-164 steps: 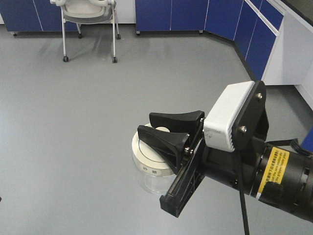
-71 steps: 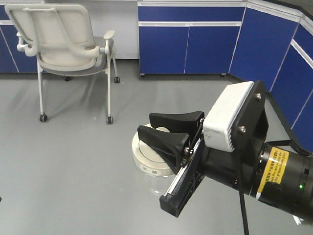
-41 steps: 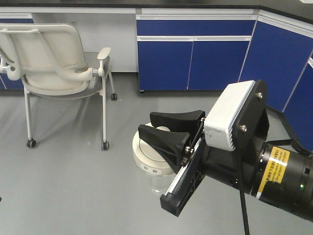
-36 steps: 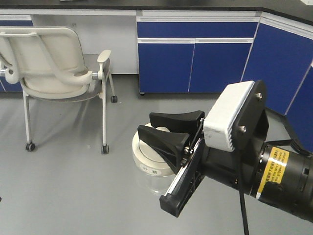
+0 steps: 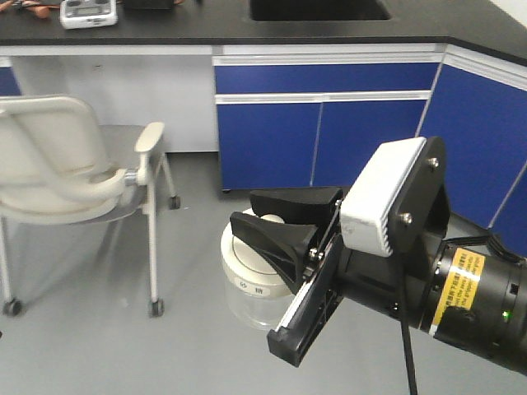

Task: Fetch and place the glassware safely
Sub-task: 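Carry the jar in the right gripper toward the black countertop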

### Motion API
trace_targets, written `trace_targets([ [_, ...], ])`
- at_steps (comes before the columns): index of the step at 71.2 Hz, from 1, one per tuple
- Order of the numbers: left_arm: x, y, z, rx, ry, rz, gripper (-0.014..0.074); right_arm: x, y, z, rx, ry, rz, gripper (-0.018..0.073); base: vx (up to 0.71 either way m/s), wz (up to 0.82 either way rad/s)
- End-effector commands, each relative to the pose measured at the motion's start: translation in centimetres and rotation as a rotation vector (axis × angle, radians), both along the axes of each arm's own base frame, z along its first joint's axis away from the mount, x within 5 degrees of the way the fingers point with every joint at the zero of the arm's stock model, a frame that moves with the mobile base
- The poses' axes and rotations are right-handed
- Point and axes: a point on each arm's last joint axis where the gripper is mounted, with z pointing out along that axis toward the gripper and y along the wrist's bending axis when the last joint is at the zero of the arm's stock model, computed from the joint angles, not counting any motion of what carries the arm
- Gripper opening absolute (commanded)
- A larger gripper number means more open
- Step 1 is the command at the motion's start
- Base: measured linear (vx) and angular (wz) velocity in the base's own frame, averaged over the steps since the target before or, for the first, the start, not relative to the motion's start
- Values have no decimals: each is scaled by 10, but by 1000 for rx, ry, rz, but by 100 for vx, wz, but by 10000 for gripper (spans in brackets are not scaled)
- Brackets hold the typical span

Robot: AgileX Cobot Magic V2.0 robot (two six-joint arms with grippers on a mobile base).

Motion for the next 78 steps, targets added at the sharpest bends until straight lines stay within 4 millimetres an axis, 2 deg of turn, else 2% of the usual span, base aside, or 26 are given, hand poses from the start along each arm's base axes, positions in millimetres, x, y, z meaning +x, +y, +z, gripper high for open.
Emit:
trace_targets([
  [1, 0, -2, 13, -35, -67, -29, 1, -5, 1, 23, 98, -66, 47, -1, 34, -32],
  [23, 0, -2, 13, -35, -67, -29, 1, -5, 1, 23, 98, -66, 47, -1, 26, -63],
  [78, 0, -2, 13, -35, -64, -27, 1, -5, 1, 23, 98, -66, 47, -1, 16, -98],
])
